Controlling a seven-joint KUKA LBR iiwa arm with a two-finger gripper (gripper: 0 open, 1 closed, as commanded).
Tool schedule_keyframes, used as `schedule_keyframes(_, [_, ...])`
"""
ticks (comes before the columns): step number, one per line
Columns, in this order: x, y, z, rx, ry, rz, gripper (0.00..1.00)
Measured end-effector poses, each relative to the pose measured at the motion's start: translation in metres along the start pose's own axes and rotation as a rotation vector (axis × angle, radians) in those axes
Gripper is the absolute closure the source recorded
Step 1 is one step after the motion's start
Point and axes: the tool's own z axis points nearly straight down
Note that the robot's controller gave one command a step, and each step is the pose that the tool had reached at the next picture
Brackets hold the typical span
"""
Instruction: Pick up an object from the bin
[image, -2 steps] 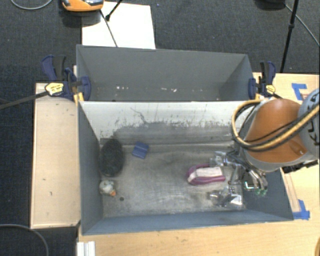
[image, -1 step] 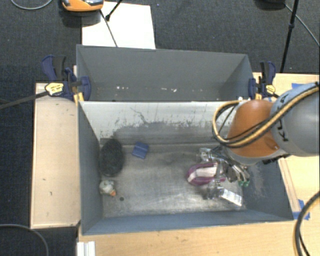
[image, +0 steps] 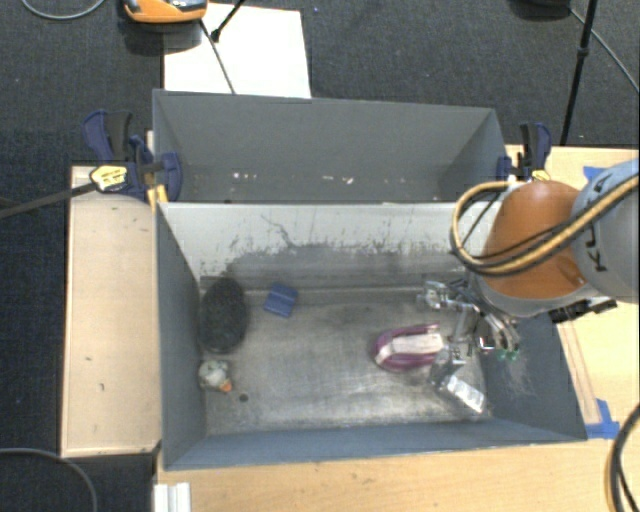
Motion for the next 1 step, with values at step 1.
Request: schedule_keyframes(1, [-0.0034, 0.0145, 0.0011, 0.0, -0.002, -0.103, 0.0])
